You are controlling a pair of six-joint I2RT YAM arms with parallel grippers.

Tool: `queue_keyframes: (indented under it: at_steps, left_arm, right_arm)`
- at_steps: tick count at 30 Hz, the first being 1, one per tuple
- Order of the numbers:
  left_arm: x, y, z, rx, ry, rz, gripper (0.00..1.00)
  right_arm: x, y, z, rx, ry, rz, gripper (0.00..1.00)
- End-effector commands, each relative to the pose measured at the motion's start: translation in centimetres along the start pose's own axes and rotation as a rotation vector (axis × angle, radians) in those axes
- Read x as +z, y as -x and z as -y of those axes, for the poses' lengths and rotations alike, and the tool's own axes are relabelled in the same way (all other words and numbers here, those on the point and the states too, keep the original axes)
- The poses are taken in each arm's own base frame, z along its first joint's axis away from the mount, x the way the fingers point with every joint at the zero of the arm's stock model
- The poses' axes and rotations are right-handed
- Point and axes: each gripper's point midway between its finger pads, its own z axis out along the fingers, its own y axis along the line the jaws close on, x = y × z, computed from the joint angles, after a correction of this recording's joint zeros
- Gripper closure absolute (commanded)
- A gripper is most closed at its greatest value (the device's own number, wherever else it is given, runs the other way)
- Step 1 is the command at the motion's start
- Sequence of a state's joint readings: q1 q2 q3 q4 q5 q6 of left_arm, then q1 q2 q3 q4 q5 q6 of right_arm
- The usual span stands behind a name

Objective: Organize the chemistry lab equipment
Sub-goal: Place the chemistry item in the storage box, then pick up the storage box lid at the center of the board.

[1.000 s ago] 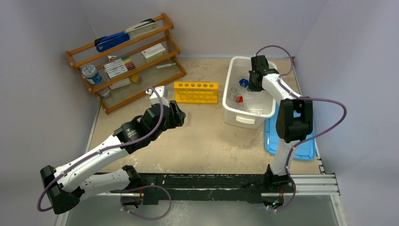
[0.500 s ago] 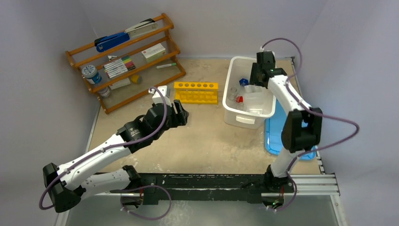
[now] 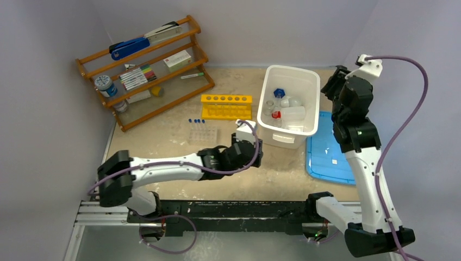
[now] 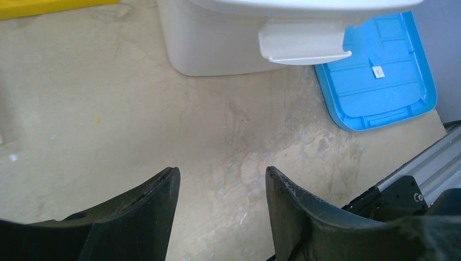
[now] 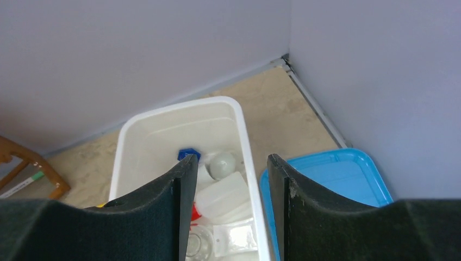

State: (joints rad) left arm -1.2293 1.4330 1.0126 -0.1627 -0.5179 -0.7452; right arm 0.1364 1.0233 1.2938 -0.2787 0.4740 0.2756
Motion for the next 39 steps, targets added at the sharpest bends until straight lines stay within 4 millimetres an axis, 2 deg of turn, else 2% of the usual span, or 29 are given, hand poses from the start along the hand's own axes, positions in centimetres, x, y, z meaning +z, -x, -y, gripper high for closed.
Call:
queue_keyframes:
  at_steps: [1,2,6,9,13,18,23,28,35,39]
  left_arm:
    - [2.4,2.1,6.7,-0.065,-0.111,0.094,0.43]
    - [3.7,0.8,7.6,-0.046,-0.103,0.078,0.43]
    - [6.5,-1.1,12.0,-0.006,-0.111,0.076,0.48]
    - [8.9,-2.7,14.5,0.007,-0.128,0.052,0.49]
    - [11.6,-4.2,16.2,0.033,-0.12,0.036,0.51]
    - [14.2,-5.6,17.7,0.084,-0.116,0.023,0.52]
    - [16.7,-6.5,18.2,0.124,-0.078,0.038,0.53]
    - [19.2,-8.1,17.5,0.186,-0.021,0.053,0.54]
    - [21.3,-10.6,15.9,0.238,0.042,0.044,0.55]
    - [21.8,-11.5,15.8,0.249,0.036,0.03,0.68]
  right_arm:
    - [-1.6,-1.3,2.8,0.008,-0.105,-0.024,0.47]
    - [-2.4,-0.8,3.2,0.017,-0.109,-0.009,0.47]
    - [-5.1,1.4,4.7,0.036,-0.128,0.037,0.47]
    - [-6.7,2.4,5.6,0.036,-0.141,0.055,0.47]
    - [-8.6,3.2,6.5,0.047,-0.142,0.077,0.47]
    - [-9.8,3.5,7.4,0.039,-0.153,0.089,0.47]
    - [-10.4,3.7,7.7,0.032,-0.152,0.095,0.47]
    - [-10.8,3.8,7.9,0.019,-0.153,0.103,0.47]
    - [-11.2,3.8,8.7,-0.005,-0.178,0.111,0.48]
    - [-11.2,3.7,8.7,-0.011,-0.178,0.114,0.48]
